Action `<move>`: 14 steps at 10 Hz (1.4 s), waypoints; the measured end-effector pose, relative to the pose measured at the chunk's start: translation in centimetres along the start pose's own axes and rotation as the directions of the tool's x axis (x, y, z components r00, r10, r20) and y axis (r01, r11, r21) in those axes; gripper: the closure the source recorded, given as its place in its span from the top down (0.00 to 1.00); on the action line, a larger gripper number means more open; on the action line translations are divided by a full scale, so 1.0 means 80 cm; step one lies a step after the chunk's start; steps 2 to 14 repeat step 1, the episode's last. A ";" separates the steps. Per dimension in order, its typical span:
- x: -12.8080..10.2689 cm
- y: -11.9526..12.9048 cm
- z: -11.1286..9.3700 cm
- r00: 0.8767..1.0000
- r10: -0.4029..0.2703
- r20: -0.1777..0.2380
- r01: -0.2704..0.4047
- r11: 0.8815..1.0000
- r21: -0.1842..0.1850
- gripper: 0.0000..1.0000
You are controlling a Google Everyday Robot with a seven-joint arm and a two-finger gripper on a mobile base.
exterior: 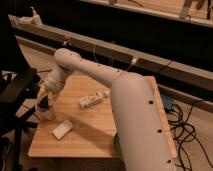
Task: Place the eraser in the ceramic cup
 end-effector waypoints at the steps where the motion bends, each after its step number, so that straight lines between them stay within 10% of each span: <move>1: 0.000 0.001 -0.002 1.000 0.002 -0.001 -0.002 1.000 -0.002 0.80; 14: 0.000 0.001 -0.002 1.000 0.002 -0.001 -0.002 1.000 -0.002 0.80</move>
